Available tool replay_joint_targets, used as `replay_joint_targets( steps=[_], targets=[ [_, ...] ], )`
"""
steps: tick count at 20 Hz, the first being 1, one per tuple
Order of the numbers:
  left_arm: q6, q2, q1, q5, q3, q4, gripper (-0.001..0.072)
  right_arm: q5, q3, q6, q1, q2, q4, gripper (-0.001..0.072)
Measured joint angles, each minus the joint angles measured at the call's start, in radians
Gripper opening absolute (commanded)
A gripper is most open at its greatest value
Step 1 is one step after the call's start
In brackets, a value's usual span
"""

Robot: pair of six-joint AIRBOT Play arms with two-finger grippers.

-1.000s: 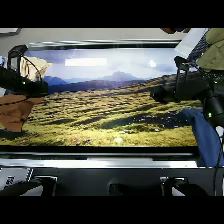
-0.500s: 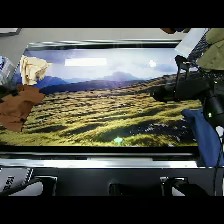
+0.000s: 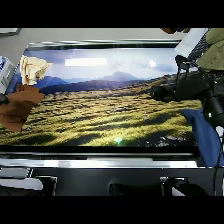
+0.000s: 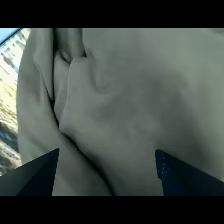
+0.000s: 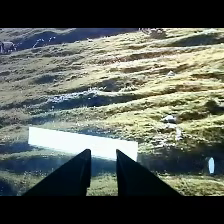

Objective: Fold the clothes and pants, and hang the long-sleeved shirts on hangers.

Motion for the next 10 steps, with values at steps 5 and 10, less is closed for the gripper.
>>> replay_joint_targets(
  steps=[5, 10],
  targets=[
    [-0.004, -0.151, 0.016, 0.039, 0.002, -0.026, 0.0201, -0.001, 0.000, 0.005, 0.000, 0.000, 0.000, 0.0223],
    [0.074, -0.186, 0.009, -0.056, 0.083, -0.187, 0.0013, -0.006, 0.000, 0.034, 0.000, 0.000, 0.000, 0.0222]
  ],
)
